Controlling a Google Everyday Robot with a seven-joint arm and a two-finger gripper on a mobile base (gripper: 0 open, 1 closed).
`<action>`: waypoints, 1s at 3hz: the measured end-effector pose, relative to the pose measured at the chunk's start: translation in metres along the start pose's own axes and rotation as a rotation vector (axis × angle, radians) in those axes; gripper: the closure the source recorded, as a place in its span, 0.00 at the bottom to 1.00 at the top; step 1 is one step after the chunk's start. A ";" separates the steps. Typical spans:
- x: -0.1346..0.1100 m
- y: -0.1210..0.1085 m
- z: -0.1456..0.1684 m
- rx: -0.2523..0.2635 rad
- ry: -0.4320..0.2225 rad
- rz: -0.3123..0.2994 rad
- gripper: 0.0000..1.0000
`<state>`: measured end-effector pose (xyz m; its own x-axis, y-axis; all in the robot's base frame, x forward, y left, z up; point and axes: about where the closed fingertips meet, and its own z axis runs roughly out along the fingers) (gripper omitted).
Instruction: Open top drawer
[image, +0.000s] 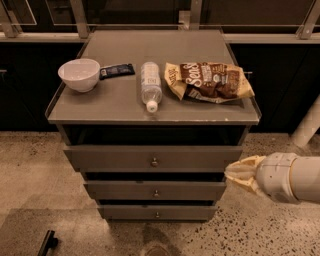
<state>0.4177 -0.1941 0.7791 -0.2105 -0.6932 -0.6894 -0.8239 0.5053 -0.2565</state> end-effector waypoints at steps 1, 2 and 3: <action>-0.011 -0.039 0.025 0.130 -0.079 -0.038 1.00; -0.011 -0.038 0.025 0.128 -0.079 -0.039 1.00; -0.001 -0.043 0.043 0.109 -0.084 -0.024 1.00</action>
Offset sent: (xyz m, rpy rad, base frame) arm 0.0335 0.0028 -0.0008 0.0245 -0.1033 -0.0243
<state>0.4757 -0.1929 0.7615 -0.1432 -0.6627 -0.7351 -0.7652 0.5452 -0.3424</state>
